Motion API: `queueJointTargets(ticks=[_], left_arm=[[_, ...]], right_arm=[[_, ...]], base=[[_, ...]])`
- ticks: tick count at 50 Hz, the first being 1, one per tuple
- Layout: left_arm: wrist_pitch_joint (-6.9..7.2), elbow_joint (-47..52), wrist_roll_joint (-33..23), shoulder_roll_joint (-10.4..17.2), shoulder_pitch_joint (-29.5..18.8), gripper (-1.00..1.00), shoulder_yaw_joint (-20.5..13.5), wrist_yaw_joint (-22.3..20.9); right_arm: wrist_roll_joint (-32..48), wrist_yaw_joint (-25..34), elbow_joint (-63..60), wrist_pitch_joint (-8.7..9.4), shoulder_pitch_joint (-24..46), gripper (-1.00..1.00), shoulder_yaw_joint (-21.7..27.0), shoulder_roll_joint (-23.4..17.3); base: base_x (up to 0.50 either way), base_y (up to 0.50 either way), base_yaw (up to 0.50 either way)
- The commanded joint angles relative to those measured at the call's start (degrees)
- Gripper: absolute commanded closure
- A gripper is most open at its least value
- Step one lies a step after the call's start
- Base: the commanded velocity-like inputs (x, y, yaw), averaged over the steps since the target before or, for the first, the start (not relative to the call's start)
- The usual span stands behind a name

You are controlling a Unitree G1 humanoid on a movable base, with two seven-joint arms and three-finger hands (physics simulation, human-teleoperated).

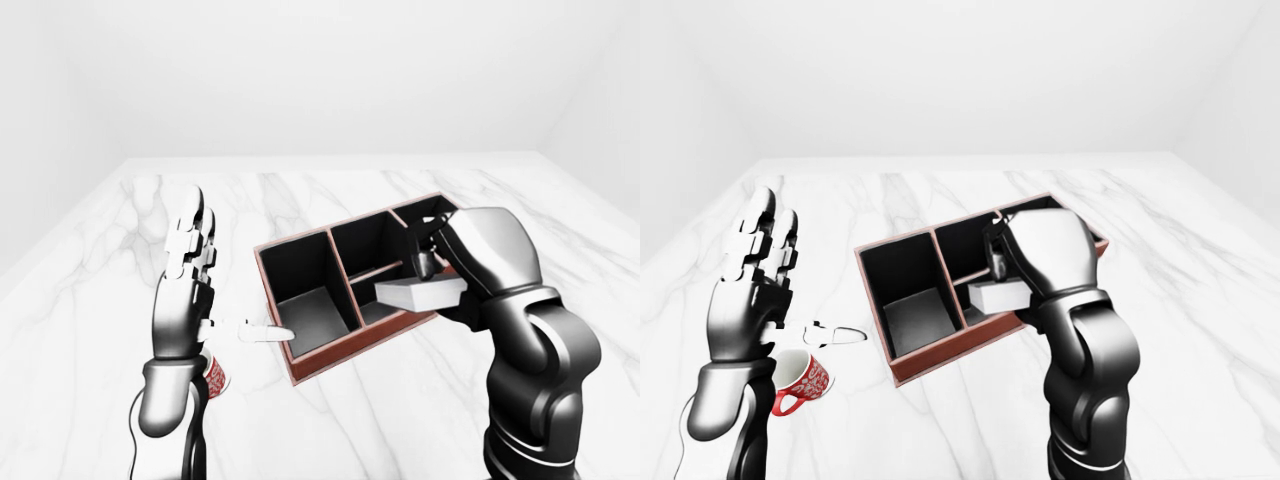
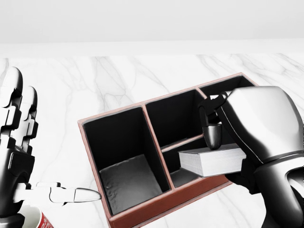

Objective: Pick up the book and place it in the back compartment of the caddy.

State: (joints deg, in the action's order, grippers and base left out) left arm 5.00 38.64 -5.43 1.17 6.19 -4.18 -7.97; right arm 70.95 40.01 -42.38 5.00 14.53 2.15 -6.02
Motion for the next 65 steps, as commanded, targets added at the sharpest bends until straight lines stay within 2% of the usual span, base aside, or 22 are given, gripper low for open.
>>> queueJointTargets(ticks=[1, 26, 65], left_arm=[[0.00, 0.2, 0.0, 0.0, 0.0, -1.00, 0.0, 0.0], [0.00, -0.3, 0.0, 0.0, -0.3, -1.00, -0.1, 0.1], [0.00, -0.5, -0.3, 0.0, -0.1, -1.00, 0.3, 0.2]], right_arm=[[1.3, 0.0, 0.6, 0.00, 1.7, 1.00, -0.6, 0.5], [2.3, 0.0, 5.7, 0.00, 5.8, 1.00, -2.4, 1.1], [-0.8, 0.0, 13.2, 0.00, 10.8, 1.00, -1.2, -1.8]], base=[[0.00, 0.00, 0.00], [0.00, 0.00, 0.00], [0.00, 0.00, 0.00]])
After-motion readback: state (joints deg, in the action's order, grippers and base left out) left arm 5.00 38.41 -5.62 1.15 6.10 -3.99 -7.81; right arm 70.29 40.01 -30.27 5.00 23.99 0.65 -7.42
